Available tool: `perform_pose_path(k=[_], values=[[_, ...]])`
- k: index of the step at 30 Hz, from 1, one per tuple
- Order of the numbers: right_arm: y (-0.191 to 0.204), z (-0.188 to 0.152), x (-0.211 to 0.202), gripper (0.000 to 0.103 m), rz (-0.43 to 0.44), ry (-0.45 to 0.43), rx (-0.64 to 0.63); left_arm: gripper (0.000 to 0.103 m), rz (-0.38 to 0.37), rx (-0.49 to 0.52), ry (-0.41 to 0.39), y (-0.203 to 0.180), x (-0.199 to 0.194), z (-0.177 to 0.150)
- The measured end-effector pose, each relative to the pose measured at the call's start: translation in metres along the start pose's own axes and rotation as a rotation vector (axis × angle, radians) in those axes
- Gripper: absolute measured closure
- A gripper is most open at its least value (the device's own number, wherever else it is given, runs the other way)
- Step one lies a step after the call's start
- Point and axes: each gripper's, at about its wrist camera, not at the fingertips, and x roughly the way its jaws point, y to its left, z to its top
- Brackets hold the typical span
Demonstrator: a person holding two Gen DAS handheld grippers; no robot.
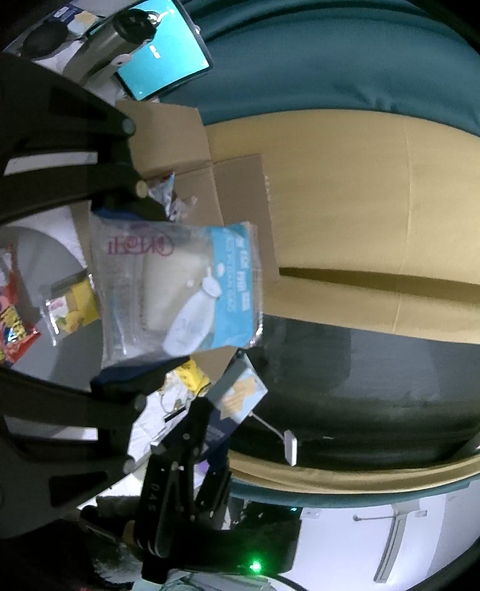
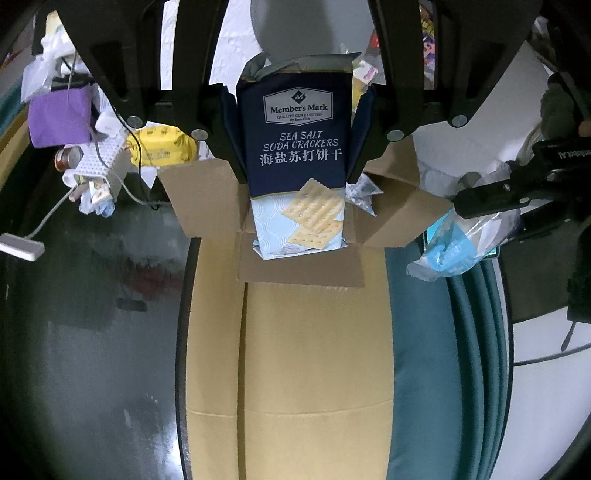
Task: Organize snacks
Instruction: 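Lift and carry the cracker box and clear bag over the cardboard box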
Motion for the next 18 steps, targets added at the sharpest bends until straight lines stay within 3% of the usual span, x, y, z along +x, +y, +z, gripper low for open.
perform_pose_path(k=[18], values=[[-0.011, 0.034, 0.065, 0.050, 0.014, 0.007, -0.015, 0.044, 0.031, -0.016, -0.021, 0.041, 0.054, 0.028]])
